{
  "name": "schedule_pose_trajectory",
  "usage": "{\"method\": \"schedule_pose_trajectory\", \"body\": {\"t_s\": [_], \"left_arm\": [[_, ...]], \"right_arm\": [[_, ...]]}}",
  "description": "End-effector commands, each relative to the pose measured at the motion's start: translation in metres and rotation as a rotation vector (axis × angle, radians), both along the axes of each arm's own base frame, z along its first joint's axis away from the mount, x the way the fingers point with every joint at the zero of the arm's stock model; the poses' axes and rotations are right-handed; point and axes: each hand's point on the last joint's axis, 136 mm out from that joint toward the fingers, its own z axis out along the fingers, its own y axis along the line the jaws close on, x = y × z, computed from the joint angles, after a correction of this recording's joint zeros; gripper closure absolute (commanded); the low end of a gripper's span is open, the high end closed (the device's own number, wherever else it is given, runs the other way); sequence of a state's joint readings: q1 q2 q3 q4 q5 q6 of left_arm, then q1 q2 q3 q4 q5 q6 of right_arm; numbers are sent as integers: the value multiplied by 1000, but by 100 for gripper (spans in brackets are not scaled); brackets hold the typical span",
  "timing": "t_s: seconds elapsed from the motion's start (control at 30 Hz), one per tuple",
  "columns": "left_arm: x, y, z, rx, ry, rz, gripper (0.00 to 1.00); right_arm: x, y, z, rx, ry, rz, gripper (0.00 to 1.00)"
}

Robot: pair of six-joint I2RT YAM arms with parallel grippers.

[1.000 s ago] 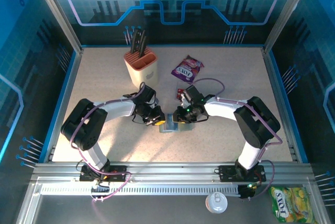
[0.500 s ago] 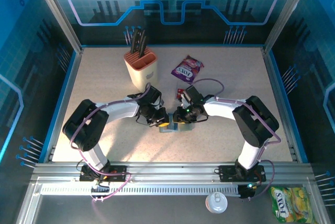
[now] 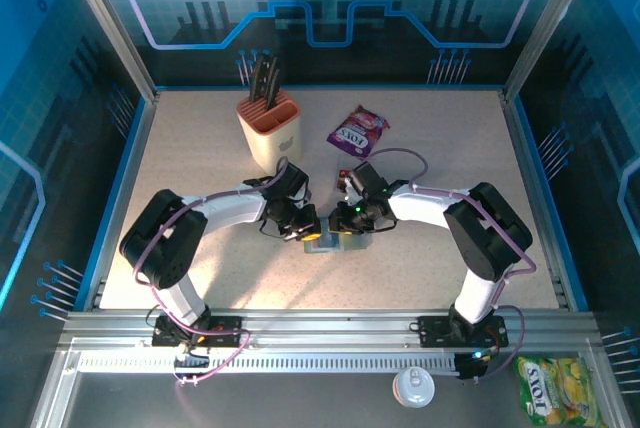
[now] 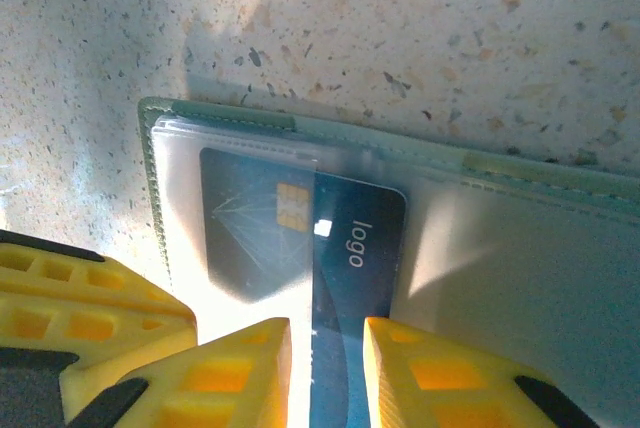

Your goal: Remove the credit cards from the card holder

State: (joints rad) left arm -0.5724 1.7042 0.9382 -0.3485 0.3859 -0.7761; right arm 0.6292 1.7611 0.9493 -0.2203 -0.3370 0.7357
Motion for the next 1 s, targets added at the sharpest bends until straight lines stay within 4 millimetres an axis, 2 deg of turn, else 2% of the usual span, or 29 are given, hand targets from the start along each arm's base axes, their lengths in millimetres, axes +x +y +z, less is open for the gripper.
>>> {"method": "schedule_pose_trajectory", "body": {"t_s": [0.0, 0.27, 0.63, 0.97], "left_arm": [[3, 1, 0, 28, -6, -14, 88], [3, 2, -6, 37, 2, -9, 89], [-2, 9, -16, 75, 28, -4, 90], [-5, 11, -21, 86, 43, -5, 91]], "right_arm": [[4, 7, 8, 24, -36, 21, 73], [7, 0, 22, 47, -65, 1, 73], [-4, -13, 6, 10, 8, -16, 72], [-10, -9, -5, 36, 51, -14, 71]]}}
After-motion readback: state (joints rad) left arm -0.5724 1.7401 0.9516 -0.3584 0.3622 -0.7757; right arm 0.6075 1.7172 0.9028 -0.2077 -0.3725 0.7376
